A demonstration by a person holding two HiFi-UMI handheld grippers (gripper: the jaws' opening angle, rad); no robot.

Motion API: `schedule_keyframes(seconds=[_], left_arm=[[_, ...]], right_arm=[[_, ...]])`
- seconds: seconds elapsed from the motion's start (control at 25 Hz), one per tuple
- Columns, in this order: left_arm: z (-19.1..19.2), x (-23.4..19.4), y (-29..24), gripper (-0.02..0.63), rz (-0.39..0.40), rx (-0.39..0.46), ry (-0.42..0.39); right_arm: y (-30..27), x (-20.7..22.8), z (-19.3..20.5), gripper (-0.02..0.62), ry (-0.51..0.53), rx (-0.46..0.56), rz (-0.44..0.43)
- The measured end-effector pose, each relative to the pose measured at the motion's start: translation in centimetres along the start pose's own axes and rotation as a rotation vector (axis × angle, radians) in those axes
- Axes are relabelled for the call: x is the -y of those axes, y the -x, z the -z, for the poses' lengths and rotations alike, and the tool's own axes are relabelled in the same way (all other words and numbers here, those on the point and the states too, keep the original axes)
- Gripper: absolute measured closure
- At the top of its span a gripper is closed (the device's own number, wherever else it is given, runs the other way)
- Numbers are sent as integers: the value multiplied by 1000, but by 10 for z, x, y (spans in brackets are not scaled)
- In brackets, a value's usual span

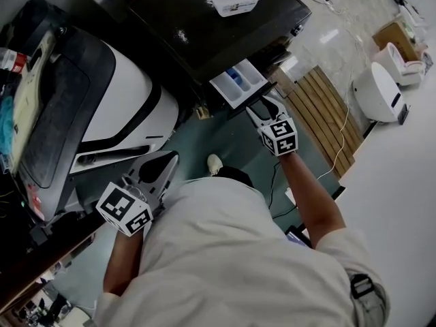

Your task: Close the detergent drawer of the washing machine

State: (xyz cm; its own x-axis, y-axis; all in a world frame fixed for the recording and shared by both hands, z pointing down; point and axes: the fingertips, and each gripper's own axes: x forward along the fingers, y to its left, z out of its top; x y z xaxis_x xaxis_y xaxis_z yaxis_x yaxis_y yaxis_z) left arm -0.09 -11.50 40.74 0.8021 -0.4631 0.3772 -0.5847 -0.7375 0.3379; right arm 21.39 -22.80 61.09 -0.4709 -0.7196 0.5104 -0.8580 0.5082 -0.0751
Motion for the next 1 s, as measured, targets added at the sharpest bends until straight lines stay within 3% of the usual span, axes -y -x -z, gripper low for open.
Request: schedule_keyframes(seconds=[1.0], left_arm=[[-2, -6, 5, 611, -41, 29, 5]], right_arm=[[-23, 3, -16, 388, 0, 11, -19]])
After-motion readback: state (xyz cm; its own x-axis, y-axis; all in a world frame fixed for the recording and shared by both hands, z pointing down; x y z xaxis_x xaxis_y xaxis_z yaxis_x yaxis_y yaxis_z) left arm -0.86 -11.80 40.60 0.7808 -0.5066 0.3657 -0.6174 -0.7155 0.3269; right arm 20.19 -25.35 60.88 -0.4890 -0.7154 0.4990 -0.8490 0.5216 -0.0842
